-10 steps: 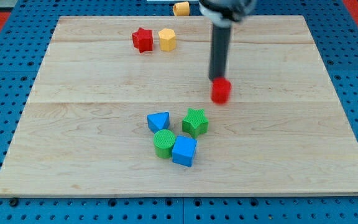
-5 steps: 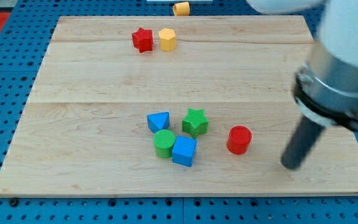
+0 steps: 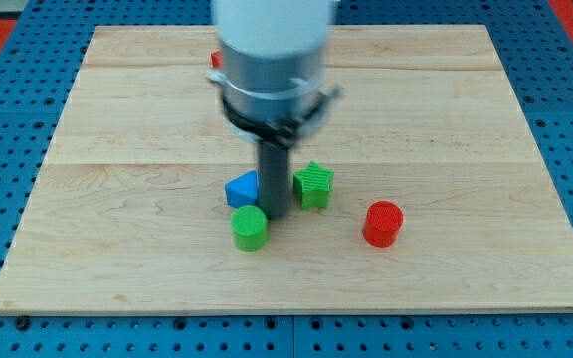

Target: Move blue cube into yellow hexagon and red star

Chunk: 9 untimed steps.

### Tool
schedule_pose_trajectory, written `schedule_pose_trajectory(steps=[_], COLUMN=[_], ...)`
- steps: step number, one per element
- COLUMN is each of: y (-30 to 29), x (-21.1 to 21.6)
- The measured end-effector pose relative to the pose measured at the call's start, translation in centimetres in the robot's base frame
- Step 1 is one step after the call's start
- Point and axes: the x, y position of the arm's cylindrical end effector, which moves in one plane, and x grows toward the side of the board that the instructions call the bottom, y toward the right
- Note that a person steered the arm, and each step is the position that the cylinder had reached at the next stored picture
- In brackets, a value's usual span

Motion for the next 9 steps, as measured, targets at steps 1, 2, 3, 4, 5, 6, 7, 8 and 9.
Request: schedule_pose_trajectory(steps=[1, 2, 3, 4, 5, 6, 7, 8, 9], y=[-8.6, -9.8, -8.3, 0.0, 0.4, -6.0, -7.0, -5.0, 0.1], x=[-5.0, -4.5, 1.2, 1.7, -2.2, -8.6, -6.3, 1.1, -1.6])
